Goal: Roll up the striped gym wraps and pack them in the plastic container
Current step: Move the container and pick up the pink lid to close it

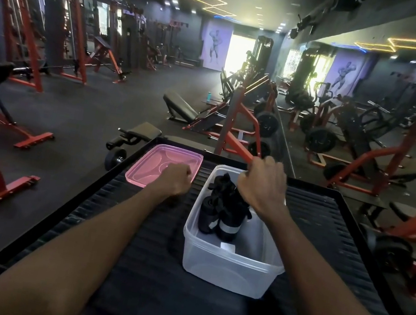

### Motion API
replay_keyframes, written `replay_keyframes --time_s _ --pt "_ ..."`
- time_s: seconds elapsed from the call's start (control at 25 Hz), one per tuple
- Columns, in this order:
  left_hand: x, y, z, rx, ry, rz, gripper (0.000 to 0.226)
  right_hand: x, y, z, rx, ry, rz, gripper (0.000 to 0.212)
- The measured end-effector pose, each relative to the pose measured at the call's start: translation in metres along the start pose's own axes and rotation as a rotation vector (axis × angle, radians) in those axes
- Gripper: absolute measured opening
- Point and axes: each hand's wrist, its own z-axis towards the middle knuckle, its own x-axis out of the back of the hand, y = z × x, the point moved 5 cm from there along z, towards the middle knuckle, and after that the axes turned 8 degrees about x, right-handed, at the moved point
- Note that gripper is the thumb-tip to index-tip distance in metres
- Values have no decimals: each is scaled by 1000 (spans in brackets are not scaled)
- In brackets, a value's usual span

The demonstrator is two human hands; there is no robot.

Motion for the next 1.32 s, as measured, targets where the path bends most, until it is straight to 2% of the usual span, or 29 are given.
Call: replay_keyframes --time_s 0.08,0.12,0.2,0.36,0.44,0.56,0.64,0.76,0.84,0.92,1.0,1.04,1.16,1.24,1.32 --pt "-20 -20 -3 -15 -96 158 28 -9 -21 5 108 -13 26 12" --pt "-26 -26 -7 -25 -95 232 34 -14 -30 6 153 -17 23 13" --pt "-31 -29 -10 -53 -30 277 37 -23 -47 9 217 -37 19 13" --pt "-22 -24 -14 -145 58 263 17 -31 -69 12 292 -35 25 10" --pt "-3 -22 -17 -192 212 251 20 -28 -76 14 290 5 113 11" --pt "48 -13 -33 -182 498 107 19 -21 -80 23 149 74 353 17" --pt "84 -4 -47 -152 615 -20 18 -24 -86 29 69 24 459 17" --pt "124 13 -67 -97 697 -182 22 -40 -105 35 -15 -143 605 20" --pt "150 23 -80 -56 754 -319 25 -47 -114 38 -130 -176 705 25" --pt "176 29 -92 -30 845 -521 25 -53 -115 43 -281 -162 819 38" --pt "195 27 -100 10 919 -762 24 -61 -107 45 -470 -123 1041 59" --pt "200 25 -99 50 932 -871 25 -58 -105 43 -559 -97 1173 59" --pt "197 19 -88 183 842 -1110 32 -24 -102 37 -682 112 1451 34" --pt "182 14 -76 289 705 -1125 39 -12 -86 39 -737 243 1437 44" --pt "168 9 -65 354 571 -1016 39 -3 -69 35 -779 309 1368 55"
